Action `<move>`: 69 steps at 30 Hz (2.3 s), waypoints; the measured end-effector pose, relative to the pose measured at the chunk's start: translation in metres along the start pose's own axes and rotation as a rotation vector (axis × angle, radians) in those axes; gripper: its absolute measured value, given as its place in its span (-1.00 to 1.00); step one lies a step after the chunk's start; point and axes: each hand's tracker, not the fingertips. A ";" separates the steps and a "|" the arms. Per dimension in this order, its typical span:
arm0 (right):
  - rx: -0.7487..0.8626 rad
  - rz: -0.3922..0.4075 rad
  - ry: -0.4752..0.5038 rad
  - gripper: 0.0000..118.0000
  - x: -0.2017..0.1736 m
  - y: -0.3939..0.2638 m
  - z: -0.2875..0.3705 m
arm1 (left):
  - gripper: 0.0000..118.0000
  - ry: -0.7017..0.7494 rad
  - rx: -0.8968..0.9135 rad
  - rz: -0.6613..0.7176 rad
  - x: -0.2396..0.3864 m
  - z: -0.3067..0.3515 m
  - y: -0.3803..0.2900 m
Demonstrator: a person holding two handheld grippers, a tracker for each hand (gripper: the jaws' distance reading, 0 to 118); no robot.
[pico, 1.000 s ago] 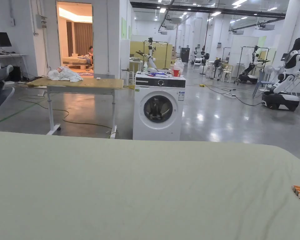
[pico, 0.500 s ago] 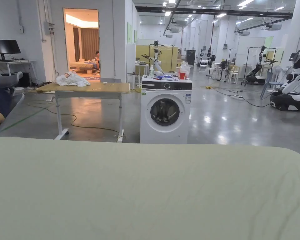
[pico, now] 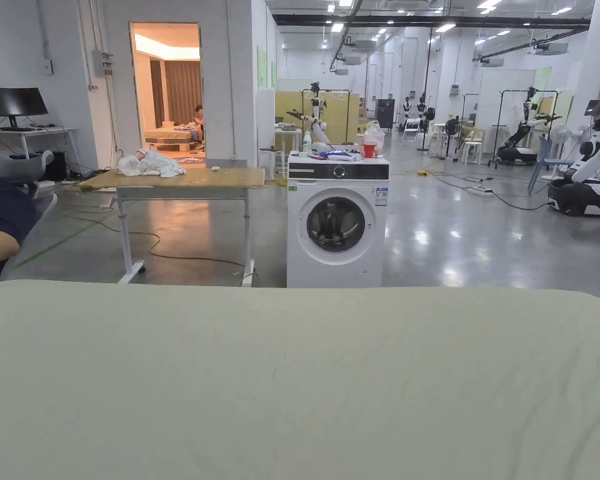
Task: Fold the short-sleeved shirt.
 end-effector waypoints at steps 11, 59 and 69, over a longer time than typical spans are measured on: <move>-0.018 -0.008 -0.043 1.00 0.002 -0.006 -0.001 | 1.00 0.002 -0.013 0.005 -0.009 0.000 -0.006; -0.350 -0.265 -0.269 1.00 -0.007 0.012 -0.026 | 1.00 0.015 -0.049 0.052 -0.008 -0.006 -0.006; -0.331 -0.224 -0.280 1.00 -0.011 0.020 -0.024 | 1.00 0.008 -0.057 0.049 -0.008 -0.004 -0.006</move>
